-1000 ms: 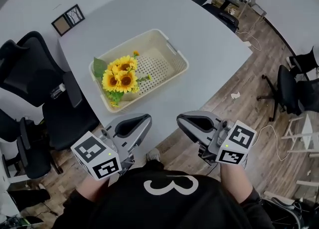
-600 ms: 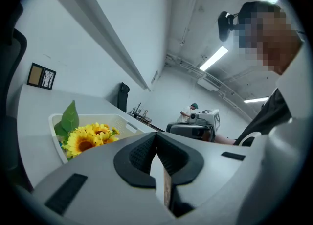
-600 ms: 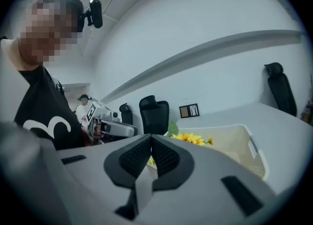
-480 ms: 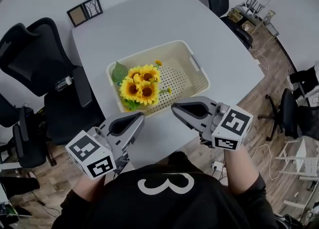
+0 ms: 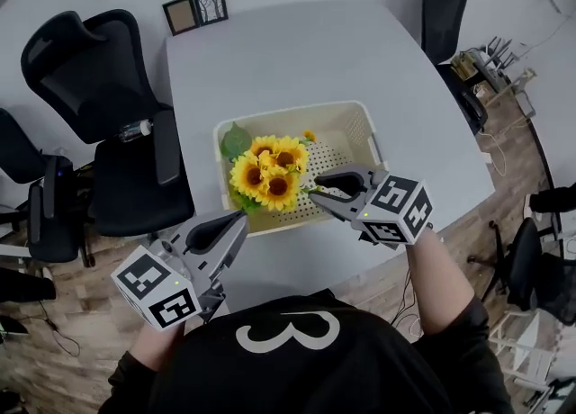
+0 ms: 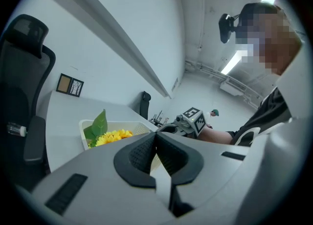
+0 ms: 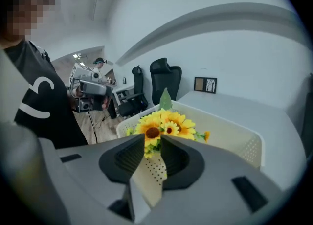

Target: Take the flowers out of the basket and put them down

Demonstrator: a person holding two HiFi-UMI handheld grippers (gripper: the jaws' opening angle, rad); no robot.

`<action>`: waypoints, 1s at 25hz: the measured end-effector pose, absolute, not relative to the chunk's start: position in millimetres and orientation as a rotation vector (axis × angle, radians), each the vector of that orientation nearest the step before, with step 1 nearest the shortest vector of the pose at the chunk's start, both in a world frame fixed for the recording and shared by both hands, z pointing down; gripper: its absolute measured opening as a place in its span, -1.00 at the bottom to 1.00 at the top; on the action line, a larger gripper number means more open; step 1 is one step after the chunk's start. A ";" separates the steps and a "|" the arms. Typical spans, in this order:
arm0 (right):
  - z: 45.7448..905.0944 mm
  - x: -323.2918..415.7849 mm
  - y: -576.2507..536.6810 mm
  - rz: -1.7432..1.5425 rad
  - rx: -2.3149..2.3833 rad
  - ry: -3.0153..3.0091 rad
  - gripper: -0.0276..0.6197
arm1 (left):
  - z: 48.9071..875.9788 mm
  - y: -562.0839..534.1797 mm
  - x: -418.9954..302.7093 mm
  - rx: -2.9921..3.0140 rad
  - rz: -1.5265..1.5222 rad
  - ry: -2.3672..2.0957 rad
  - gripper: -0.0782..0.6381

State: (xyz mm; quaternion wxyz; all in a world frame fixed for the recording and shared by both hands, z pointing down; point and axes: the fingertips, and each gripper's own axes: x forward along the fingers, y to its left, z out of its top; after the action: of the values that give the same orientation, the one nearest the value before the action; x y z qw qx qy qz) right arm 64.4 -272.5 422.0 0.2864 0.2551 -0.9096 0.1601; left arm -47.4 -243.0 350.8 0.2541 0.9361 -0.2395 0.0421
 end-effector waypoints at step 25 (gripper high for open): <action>519.0 25.7 -355.6 0.475 0.338 -2.411 0.21 | 361.2 -267.9 -71.0 2.359 0.053 -1.014 -0.75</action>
State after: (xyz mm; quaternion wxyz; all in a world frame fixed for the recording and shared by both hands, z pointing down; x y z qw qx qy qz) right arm 25.7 -355.6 519.0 0.3246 0.1287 -0.9194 0.1812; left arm -71.0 -267.9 361.2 0.2826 0.8812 -0.3785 0.0198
